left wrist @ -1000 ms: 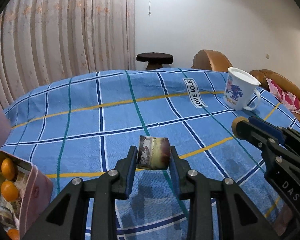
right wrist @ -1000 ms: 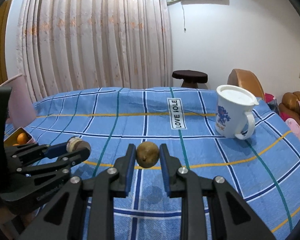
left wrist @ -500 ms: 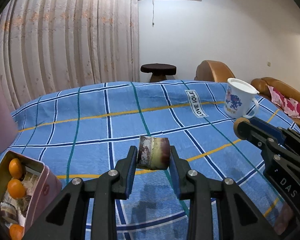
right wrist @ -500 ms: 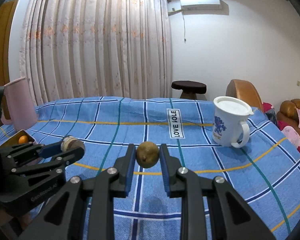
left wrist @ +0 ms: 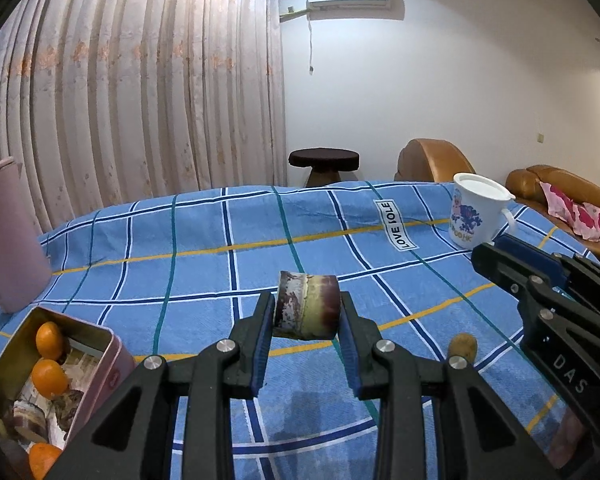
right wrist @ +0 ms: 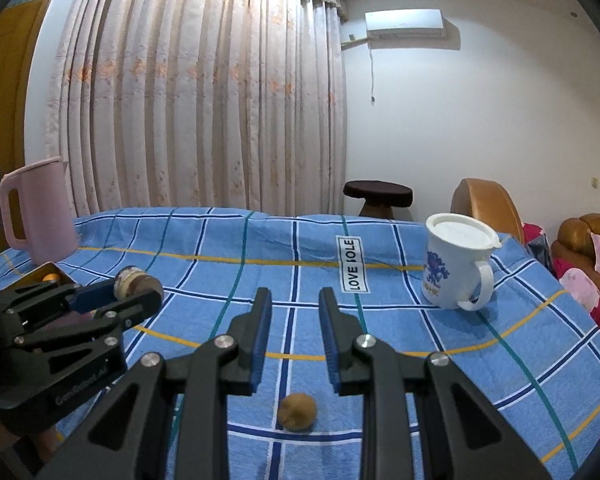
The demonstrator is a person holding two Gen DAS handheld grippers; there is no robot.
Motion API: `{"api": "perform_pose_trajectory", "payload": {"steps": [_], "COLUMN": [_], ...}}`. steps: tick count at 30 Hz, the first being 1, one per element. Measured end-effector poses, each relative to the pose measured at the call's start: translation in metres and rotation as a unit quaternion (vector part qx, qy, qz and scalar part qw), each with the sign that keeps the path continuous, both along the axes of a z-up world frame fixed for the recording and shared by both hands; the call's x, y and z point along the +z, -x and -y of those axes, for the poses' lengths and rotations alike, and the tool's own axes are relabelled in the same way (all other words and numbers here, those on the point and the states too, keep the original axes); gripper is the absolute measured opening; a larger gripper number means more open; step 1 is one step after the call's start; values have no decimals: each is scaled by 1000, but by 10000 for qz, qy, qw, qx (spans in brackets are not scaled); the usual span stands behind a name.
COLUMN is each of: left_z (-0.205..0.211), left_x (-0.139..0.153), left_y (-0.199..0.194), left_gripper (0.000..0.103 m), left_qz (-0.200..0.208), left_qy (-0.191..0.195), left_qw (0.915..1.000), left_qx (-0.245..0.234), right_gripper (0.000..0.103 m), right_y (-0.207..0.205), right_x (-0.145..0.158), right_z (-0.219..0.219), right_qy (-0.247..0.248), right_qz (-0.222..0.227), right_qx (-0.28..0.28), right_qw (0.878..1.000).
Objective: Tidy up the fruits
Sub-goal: 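Carry the tin can and brown nut toward the tin box, then open the left tool over the tin while the right tool releases the nut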
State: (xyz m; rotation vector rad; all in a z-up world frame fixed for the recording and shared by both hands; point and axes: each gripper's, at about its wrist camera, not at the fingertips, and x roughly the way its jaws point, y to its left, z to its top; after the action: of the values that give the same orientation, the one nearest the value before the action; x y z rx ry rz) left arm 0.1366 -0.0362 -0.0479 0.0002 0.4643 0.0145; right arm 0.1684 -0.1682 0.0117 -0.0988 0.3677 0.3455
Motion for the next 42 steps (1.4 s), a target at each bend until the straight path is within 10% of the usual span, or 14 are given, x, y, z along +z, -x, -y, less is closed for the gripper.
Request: {"api": "perform_pose_trajectory", "payload": {"steps": [7,10,20,34,42], "left_z": [-14,-14,-18,-68,-135], "left_x": [0,-1,-2,18,32], "left_y": [3,2,5,61,100], "left_gripper": [33,33,33,33,33], "left_qz": [-45,-80,-148,-35,72], "left_qy": [257,316,408,245,83], "left_qw": [9996,9995,9991,9990,9940], "left_qx": [49,41,-3,360,1088], "right_gripper": [33,68,32,28,28], "right_y": [-7,-6,-34,15,42], "right_x": [-8,-13,-44,10,35], "right_z": [23,26,-4,-65,-150], "right_qy": [-180,-108,709,339,162], "right_qz": [-732,-964,-2070,-899,-619], "right_qx": [-124,-79,266,998,1947], "right_qw": [9971,9953,9754,9904,9788]}}
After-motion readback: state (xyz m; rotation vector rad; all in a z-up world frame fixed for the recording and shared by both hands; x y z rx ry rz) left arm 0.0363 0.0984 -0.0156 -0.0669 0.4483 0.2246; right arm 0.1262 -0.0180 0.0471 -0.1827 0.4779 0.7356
